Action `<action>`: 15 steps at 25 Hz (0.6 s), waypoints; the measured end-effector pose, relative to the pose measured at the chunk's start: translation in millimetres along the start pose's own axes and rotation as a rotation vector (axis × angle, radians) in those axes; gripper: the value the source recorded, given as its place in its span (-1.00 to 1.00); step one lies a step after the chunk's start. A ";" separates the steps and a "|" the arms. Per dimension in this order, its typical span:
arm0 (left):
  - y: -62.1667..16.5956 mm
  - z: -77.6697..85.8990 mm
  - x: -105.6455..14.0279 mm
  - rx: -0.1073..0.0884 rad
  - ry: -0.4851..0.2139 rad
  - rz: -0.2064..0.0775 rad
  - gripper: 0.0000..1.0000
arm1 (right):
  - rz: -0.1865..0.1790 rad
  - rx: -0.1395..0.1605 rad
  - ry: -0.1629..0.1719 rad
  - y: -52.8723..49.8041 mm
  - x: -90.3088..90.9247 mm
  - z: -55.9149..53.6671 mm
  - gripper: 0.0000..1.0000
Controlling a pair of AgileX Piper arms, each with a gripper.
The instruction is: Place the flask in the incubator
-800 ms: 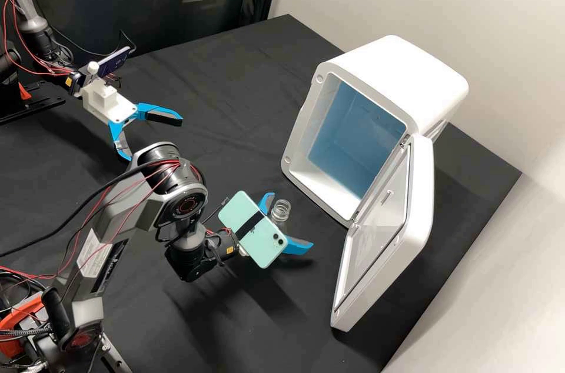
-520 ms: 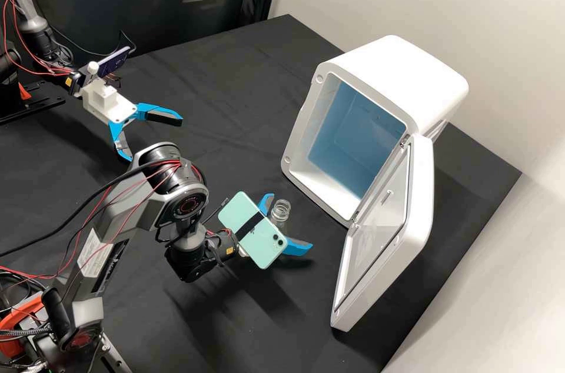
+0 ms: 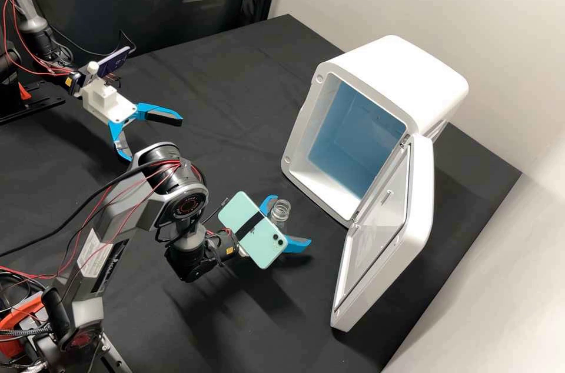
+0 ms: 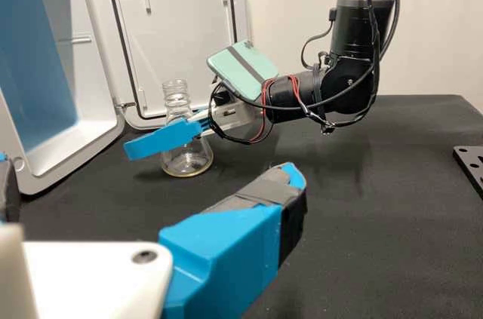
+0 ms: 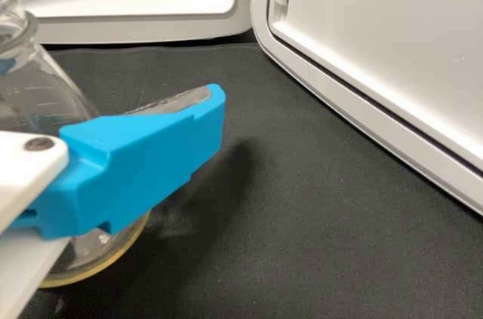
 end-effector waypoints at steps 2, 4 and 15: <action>0.0 0.0 0.0 0.000 0.000 0.000 1.00 | 0.000 0.000 0.000 0.0 0.0 0.0 -1.00; 0.3 0.1 -0.1 0.001 0.000 0.002 1.00 | 0.000 0.000 0.000 0.0 0.0 0.0 -1.00; 3.6 1.0 -1.2 0.005 -0.002 0.016 1.00 | 0.006 -0.001 0.007 1.8 -0.5 -2.1 -1.00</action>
